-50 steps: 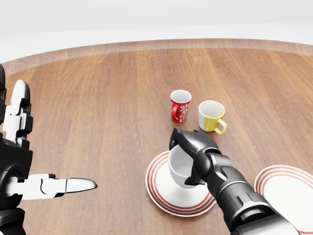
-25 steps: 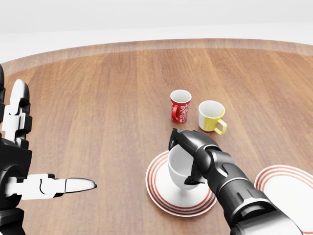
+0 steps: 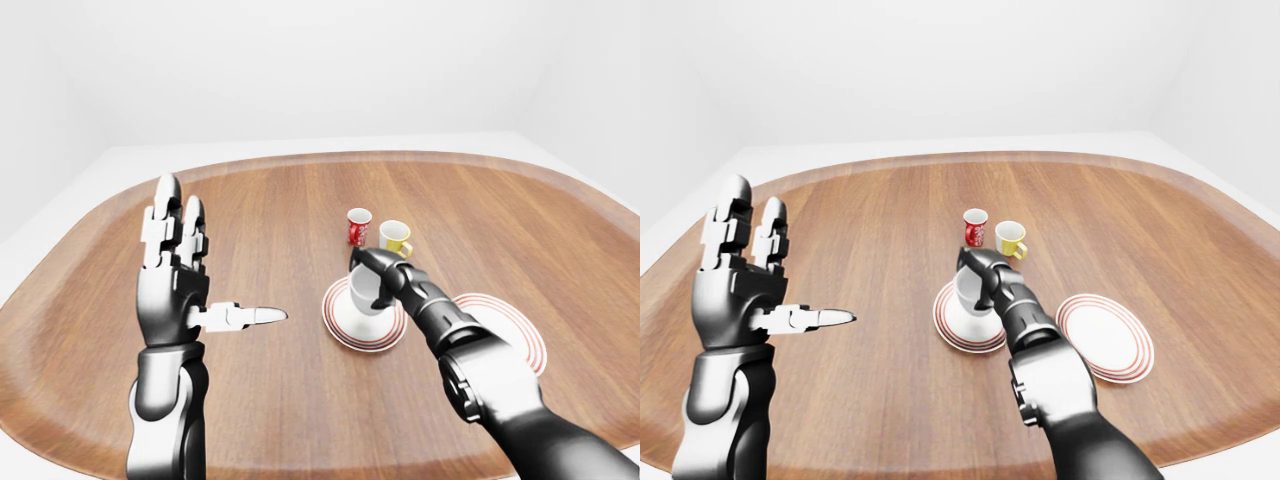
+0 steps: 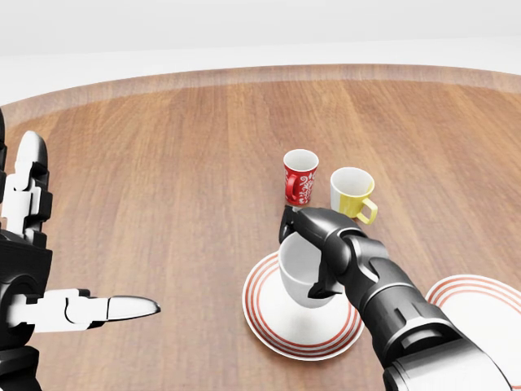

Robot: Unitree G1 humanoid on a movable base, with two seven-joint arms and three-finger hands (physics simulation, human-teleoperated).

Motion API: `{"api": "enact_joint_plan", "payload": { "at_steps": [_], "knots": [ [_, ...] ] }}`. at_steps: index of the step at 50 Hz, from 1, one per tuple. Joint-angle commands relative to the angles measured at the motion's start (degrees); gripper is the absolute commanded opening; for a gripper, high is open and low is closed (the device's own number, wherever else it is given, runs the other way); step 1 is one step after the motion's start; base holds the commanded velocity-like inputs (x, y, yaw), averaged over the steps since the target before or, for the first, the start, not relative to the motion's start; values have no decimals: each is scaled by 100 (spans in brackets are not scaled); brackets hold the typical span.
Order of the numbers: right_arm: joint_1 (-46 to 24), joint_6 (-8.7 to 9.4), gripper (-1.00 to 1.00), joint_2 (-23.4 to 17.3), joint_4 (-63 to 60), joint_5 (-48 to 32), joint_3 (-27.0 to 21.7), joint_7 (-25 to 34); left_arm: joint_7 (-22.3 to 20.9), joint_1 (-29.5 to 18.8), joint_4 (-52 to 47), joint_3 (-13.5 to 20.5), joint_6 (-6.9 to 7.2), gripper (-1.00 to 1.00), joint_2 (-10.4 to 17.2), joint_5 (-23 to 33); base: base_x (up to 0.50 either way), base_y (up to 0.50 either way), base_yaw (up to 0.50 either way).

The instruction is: Put the white mug on the left plate.

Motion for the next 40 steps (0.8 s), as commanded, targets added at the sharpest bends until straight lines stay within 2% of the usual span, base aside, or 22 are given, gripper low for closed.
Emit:
{"api": "enact_joint_plan", "payload": {
  "at_steps": [1, 17, 40],
  "knots": [
    [-36, 0, -100, -1, -7, 21, -75, 40, 7, -23, -28, 15, 0, 100, 6, -13, 0, 0, 0],
    [37, 44, -100, 47, 38, 354, -183, 25, -6, 12, 4, 2, 0, 100, -2, -8, 0, 0, 0],
    [162, 65, -100, 10, 73, 405, -180, -49, -2, 20, 5, -4, 0, 100, -6, -6, 0, 0, 0]
  ]
}}
